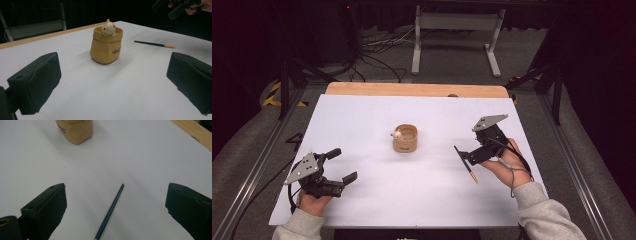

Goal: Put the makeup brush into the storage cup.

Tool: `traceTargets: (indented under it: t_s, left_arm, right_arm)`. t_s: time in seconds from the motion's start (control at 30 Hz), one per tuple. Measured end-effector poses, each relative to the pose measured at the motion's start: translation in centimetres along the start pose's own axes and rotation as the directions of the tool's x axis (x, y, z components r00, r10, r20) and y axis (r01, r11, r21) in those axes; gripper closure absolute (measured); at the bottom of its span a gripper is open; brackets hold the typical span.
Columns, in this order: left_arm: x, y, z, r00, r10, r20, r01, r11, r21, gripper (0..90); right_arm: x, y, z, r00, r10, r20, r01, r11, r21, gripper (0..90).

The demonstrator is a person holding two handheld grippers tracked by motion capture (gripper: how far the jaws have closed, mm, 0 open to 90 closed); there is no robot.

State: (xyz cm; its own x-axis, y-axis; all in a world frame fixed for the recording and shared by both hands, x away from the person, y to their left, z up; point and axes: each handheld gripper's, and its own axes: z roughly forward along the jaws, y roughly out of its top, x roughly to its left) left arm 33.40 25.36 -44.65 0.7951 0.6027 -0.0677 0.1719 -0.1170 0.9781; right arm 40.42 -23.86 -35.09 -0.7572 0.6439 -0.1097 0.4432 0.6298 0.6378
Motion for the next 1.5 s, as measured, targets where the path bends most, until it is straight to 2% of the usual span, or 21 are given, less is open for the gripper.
traceTargets:
  t_s: [0.1, 0.17, 0.2, 0.47, 0.5, 0.63, 0.67, 0.73, 0.8, 1.0, 1.13, 1.33, 1.5]
  left_arm:
    - [0.0, 0.0, 0.0, 1.0, -0.001, 0.0, 0.001, 1.0, -0.002, 0.0]
    - [0.0, 0.0, 0.0, 1.0, 0.002, 0.003, -0.002, 1.0, 0.001, 0.0]
    - [0.0, 0.0, 0.0, 1.0, 0.001, 0.004, -0.001, 1.0, 0.002, 0.0]
    - [0.0, 0.0, 0.0, 1.0, -0.004, 0.001, 0.004, 1.0, 0.0, 0.0]
    - [0.0, 0.1, 0.0, 1.0, 0.003, -0.002, -0.003, 1.0, 0.005, 0.0]
    - [-0.1, 0.1, 0.0, 1.0, 0.004, 0.002, -0.004, 0.9999, 0.015, 0.1]
    - [-0.1, 0.2, 0.0, 0.9999, 0.011, 0.007, -0.011, 0.9998, 0.019, 0.3]
    - [-0.2, 0.2, 0.0, 0.9999, 0.012, 0.008, -0.012, 0.9998, 0.016, 0.3]
    - [-0.1, 0.3, 0.0, 0.9996, 0.025, 0.016, -0.025, 0.9993, 0.028, 0.4]
    - [-0.6, 0.4, 0.3, 0.998, 0.057, 0.025, -0.058, 0.9977, 0.036, 0.4]
    - [-0.6, 0.4, 0.3, 0.9984, 0.047, 0.032, -0.048, 0.9987, 0.019, 1.1]
    - [-0.6, 0.5, 0.2, 0.9986, 0.041, 0.035, -0.042, 0.9989, 0.021, 1.1]
    - [-0.6, 0.5, 0.1, 0.9987, 0.048, 0.017, -0.049, 0.9986, 0.023, 1.2]
  right_arm:
    - [-0.2, 0.3, 0.3, 0.9999, -0.007, -0.009, 0.007, 0.999, 0.05, 5.1]
    - [-0.2, 0.4, 0.4, 0.9999, -0.007, -0.012, 0.008, 0.998, 0.06, 5.3]
    - [-0.2, 0.6, 0.5, 0.9999, -0.01, -0.008, 0.01, 0.996, 0.086, 5.5]
    - [-0.4, 1.0, 1.2, 0.9997, -0.014, -0.017, 0.017, 0.986, 0.165, 7.1]
    - [-0.5, 1.1, 1.5, 0.9996, -0.019, -0.022, 0.023, 0.981, 0.19, 7.5]
    - [-0.5, 1.2, 1.9, 0.9994, -0.016, -0.029, 0.022, 0.974, 0.225, 8.1]
    - [-0.6, 1.3, 2.2, 0.9994, -0.018, -0.028, 0.025, 0.968, 0.25, 8.2]
    - [-0.6, 1.3, 2.5, 0.9994, -0.023, -0.027, 0.03, 0.962, 0.271, 8.4]
    - [-0.6, 1.3, 2.6, 0.9993, -0.023, -0.028, 0.03, 0.959, 0.281, 8.4]
    - [-0.6, 1.2, 3.4, 0.9989, -0.024, -0.04, 0.036, 0.941, 0.337, 10.6]
    - [-0.4, 0.9, 4.1, 0.9981, -0.026, -0.055, 0.045, 0.927, 0.373, 11.1]
    - [-0.2, 0.4, 4.9, 0.9974, -0.012, -0.071, 0.04, 0.913, 0.406, 12.8]
    - [-0.2, 0.0, 5.6, 0.9969, -0.013, -0.078, 0.046, 0.9, 0.434, 16.3]
